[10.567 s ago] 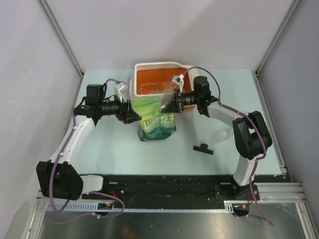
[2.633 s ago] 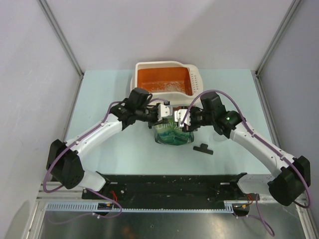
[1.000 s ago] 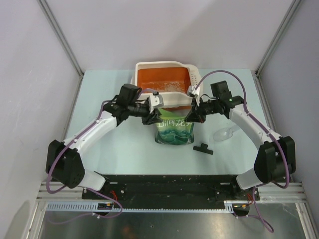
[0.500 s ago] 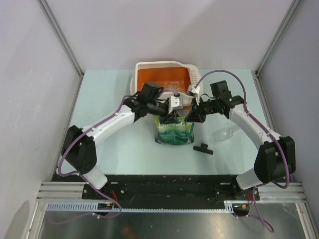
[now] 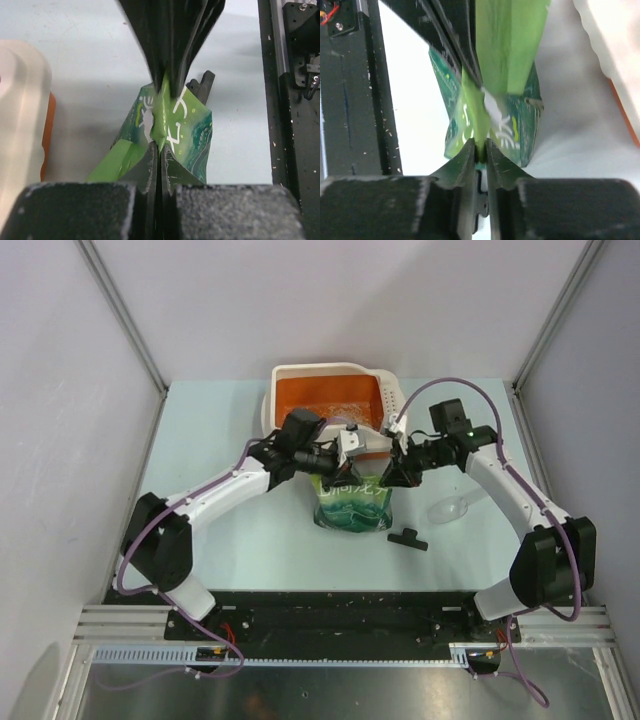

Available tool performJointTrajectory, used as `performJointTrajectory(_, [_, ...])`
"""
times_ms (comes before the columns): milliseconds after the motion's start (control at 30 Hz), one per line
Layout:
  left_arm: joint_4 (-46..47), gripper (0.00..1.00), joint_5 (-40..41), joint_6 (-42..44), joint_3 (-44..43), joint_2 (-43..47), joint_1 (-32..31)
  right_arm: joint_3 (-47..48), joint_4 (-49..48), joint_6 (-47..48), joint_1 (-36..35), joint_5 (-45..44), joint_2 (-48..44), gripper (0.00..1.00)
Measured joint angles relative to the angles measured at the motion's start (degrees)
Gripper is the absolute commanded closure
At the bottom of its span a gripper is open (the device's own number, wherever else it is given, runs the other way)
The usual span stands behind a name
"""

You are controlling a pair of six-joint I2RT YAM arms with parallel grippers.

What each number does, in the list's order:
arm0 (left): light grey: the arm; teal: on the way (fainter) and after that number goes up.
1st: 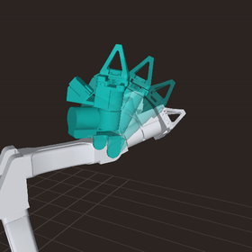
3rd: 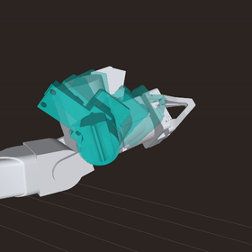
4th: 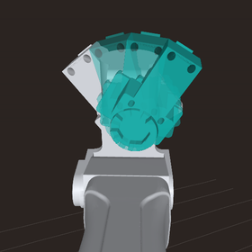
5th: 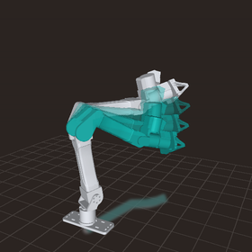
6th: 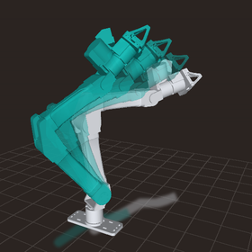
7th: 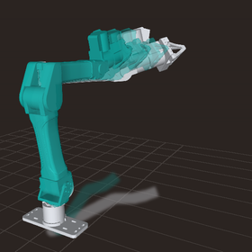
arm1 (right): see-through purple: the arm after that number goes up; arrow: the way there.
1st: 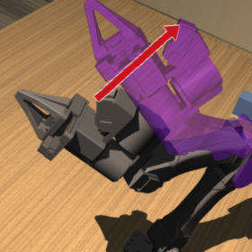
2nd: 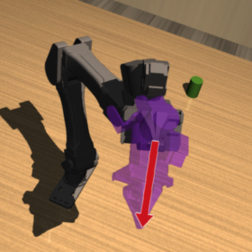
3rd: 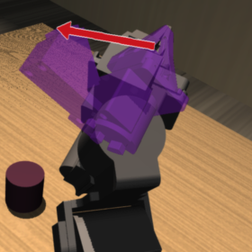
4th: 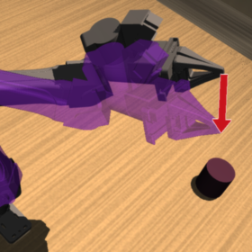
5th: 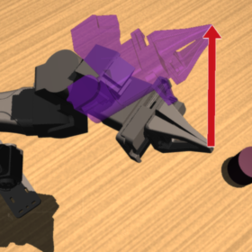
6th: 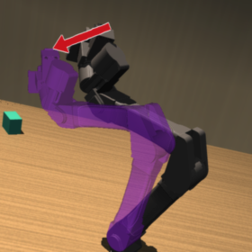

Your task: Fill the litter box with clean litter

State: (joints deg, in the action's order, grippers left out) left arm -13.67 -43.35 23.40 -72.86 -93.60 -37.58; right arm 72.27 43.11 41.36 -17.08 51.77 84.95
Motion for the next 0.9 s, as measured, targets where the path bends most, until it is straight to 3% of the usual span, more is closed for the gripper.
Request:
performJointTrajectory(33, [0.3,1.0,0.0,-0.4,1.0,0.6,0.2,0.5,1.8,1.5,0.5,0.0,-0.2,0.68])
performJointTrajectory(133, [1.2,1.0,-0.1,-1.0,3.2,2.5,1.9,1.0,6.0,4.5,3.9,-1.4,-1.7,0.57])
performJointTrajectory(333, [0.9,1.0,1.1,-2.4,5.3,4.9,4.7,1.1,7.6,6.4,4.5,-5.3,-4.8,0.46])
performJointTrajectory(533, [0.7,1.0,1.2,-3.5,5.3,5.0,5.1,1.1,0.0,3.2,-5.4,-8.0,-5.7,0.45])
performJointTrajectory(900, [0.3,1.0,0.8,-4.0,5.4,5.0,5.2,1.2,-15.0,1.9,-13.0,-10.3,-0.4,0.47])
